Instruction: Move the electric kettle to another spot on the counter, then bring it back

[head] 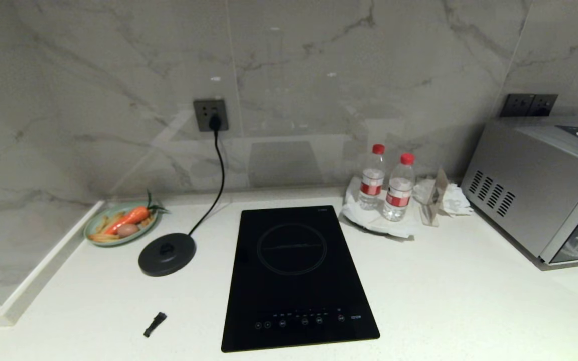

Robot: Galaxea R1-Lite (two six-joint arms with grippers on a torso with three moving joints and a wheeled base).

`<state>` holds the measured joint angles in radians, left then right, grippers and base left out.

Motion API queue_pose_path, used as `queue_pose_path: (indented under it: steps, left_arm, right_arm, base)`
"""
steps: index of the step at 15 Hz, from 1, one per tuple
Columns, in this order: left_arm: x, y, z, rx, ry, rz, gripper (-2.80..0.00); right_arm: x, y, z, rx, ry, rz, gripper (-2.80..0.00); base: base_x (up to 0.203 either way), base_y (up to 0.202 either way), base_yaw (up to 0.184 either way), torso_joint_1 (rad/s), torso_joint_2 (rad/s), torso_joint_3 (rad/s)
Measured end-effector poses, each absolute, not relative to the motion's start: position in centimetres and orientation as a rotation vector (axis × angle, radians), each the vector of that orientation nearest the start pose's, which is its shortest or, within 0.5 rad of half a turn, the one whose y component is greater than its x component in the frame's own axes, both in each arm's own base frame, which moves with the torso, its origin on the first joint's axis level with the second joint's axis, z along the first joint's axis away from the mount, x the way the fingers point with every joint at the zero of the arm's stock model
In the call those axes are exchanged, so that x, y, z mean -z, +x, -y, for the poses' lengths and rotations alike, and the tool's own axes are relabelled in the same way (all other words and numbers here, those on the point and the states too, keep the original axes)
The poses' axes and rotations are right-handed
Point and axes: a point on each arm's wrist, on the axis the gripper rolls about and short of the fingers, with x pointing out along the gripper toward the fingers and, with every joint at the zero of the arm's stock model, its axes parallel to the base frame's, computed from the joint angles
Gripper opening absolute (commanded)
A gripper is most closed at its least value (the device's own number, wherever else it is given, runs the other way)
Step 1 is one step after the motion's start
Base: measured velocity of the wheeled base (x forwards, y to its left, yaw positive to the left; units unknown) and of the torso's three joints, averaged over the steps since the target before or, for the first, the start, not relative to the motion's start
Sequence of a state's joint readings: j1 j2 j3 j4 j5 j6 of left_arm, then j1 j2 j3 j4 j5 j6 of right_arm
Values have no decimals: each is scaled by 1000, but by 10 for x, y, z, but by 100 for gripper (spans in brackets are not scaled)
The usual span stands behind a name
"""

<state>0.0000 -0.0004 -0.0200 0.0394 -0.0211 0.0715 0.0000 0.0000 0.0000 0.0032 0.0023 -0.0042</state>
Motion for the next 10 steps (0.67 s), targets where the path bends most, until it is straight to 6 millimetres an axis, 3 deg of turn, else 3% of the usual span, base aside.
queue_pose_path:
  steps: [10]
  left_arm:
    - [-77, -24, 0, 22, 71, -17, -280]
  right_arm:
    - [-75, -23, 0, -3, -4, -3, -280]
  base:
    - [0, 0, 0, -128, 333, 204]
